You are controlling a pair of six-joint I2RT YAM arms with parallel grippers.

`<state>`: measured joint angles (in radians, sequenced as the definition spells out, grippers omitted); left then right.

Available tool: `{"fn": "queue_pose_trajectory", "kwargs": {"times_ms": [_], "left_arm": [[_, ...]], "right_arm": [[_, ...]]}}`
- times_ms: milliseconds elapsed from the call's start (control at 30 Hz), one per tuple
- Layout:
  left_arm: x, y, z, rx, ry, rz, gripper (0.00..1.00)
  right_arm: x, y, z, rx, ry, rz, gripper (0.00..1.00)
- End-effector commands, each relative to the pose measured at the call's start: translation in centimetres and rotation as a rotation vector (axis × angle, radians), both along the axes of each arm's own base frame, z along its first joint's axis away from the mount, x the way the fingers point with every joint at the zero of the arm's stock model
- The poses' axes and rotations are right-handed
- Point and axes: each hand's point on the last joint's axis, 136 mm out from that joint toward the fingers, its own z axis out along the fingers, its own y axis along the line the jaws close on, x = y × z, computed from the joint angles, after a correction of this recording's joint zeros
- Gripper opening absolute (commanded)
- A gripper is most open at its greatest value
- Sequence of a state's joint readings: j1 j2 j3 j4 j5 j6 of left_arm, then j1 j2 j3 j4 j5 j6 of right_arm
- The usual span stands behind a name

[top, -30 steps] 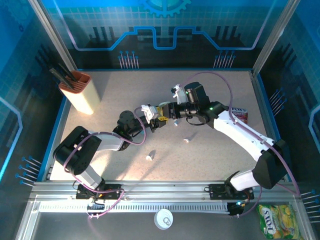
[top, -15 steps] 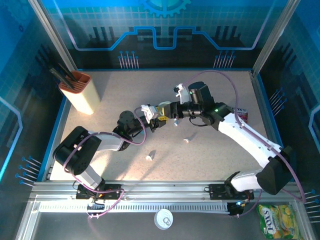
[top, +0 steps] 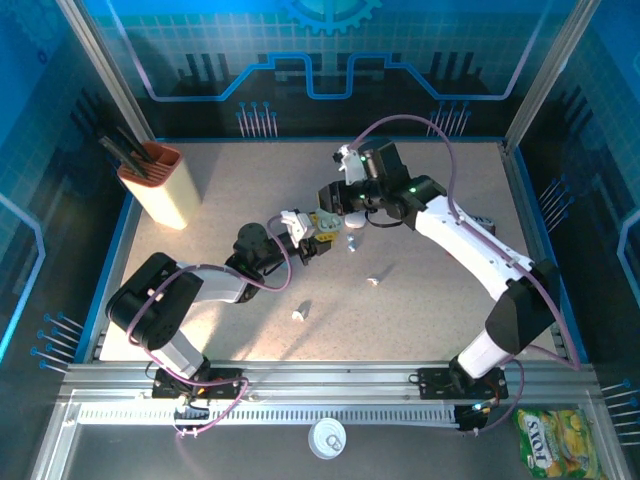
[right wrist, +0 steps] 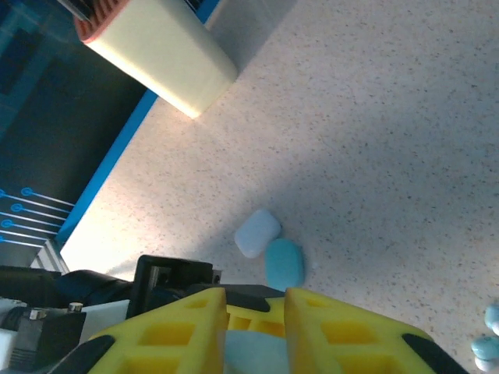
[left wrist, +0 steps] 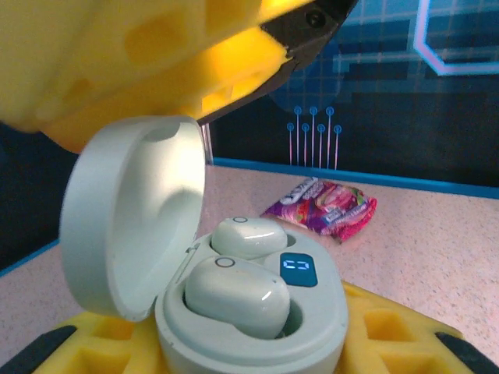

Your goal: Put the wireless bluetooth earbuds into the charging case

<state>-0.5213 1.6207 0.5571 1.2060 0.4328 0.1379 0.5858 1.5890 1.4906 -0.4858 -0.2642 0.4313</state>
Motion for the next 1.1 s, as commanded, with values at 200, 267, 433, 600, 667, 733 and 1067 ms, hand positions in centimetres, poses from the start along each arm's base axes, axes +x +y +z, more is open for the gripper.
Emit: {"fn": "queue_pose_trajectory", "kwargs": {"times_ms": [200, 267, 433, 600, 667, 733, 1067], "left_arm": [[0.5, 0.5, 2.6, -0.069, -0.002, 0.049, 0.33], [0.4, 0.4, 3.0, -0.085, 0.003, 0.037, 0.33], [0.0, 0.1, 4.2, -0.149, 0.004, 0.001, 0.32], [-0.4, -0.1, 5.4, -0.213, -0.005, -0.039, 0.32], [-0.5, -0.3, 5.7, -0.221, -0.01, -0.052, 0.32], [-0.6, -0.4, 5.8, -0.22, -0.014, -0.063, 0.32], [-1.1, -0.6, 5.5, -0.206, -0.024, -0.084, 0.33]], "right_arm": [[-1.7, -3.2, 1.3, 0.026, -0.012, -0.082, 0.25], [-1.8, -3.9, 1.7, 0.108, 0.011, -0.121, 0.35], [-2.4, -4.9, 2.2, 0.361, 0.099, -0.149, 0.55], [-3.6, -4.3, 1.5, 0.487, 0.195, -0.097, 0.65], [-4.0, -4.0, 1.2, 0.523, 0.226, -0.081, 0.67], [-4.1, -3.6, 1.0, 0.557, 0.256, -0.068, 0.66], [-3.7, -1.6, 1.8, 0.678, 0.324, 0.025, 0.5]]}}
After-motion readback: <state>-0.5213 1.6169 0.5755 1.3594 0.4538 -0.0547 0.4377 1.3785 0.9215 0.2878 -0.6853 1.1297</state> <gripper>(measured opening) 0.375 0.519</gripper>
